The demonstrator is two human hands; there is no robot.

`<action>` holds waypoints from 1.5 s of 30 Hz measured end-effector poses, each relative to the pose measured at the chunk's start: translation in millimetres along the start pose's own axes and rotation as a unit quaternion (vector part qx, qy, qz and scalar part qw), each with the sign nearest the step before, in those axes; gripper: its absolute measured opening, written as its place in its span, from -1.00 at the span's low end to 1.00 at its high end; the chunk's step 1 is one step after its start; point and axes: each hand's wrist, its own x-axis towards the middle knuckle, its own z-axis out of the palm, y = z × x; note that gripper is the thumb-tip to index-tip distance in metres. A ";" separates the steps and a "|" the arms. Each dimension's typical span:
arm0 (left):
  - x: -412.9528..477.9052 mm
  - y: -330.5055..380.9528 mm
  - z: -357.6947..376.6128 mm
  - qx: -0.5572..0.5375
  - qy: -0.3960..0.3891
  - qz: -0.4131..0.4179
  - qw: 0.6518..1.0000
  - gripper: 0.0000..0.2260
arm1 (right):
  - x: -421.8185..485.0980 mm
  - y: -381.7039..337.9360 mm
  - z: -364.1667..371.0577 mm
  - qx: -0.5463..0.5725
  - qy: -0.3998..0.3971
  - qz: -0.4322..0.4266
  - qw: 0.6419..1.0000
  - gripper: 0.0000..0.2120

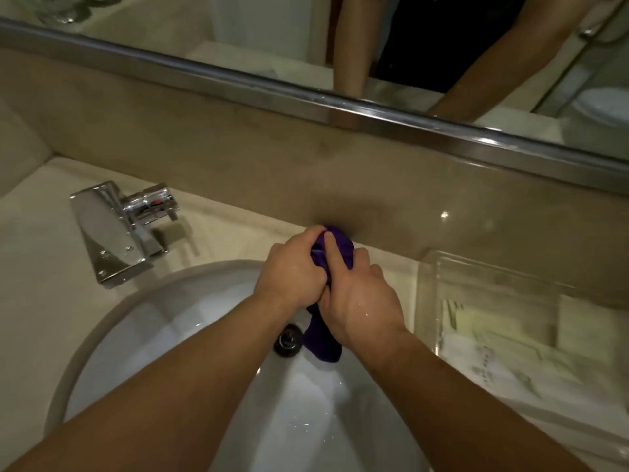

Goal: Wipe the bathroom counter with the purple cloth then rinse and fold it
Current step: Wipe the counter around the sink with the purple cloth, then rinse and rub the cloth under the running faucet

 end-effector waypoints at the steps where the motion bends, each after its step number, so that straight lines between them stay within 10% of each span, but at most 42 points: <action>1: -1.3 4.6 5.1 -0.005 -0.012 0.012 1.000 -0.60 | -5.7 2.9 -1.3 -0.011 -0.009 0.016 1.000 -0.18; 9: -15.9 26.2 38.1 -0.058 -0.110 0.016 0.992 -0.52 | -43.8 8.9 -20.4 0.032 -0.082 0.152 0.984 0.00; 14: -57.0 21.8 31.0 -0.240 -0.044 -0.103 0.964 -0.40 | -59.3 11.3 -40.8 0.167 -0.071 0.181 0.966 -0.47; 20: -113.5 6.3 -3.5 -0.521 -0.142 -0.335 0.772 -0.54 | -63.3 -13.7 -63.0 0.359 -0.106 0.189 0.908 -0.79; 23: -127.4 -5.5 -24.6 -0.566 -0.115 -0.344 0.740 -0.65 | -67.9 -45.0 -64.1 0.417 -0.146 0.144 0.885 -0.79; 29: -136.7 -42.9 -84.7 -0.473 0.124 -0.283 0.825 -0.77 | -58.0 -103.2 -60.5 0.493 -0.227 0.054 0.838 -0.61; 33: -147.3 -62.6 -120.1 -0.163 0.172 -0.289 0.927 -0.86 | -38.4 -121.3 -48.9 0.359 -0.201 0.057 0.910 -0.55; 45: -181.5 -126.4 -107.3 -0.032 0.023 -0.377 0.925 -0.46 | 39.4 -171.4 -58.0 0.477 -0.147 -0.041 0.865 -0.79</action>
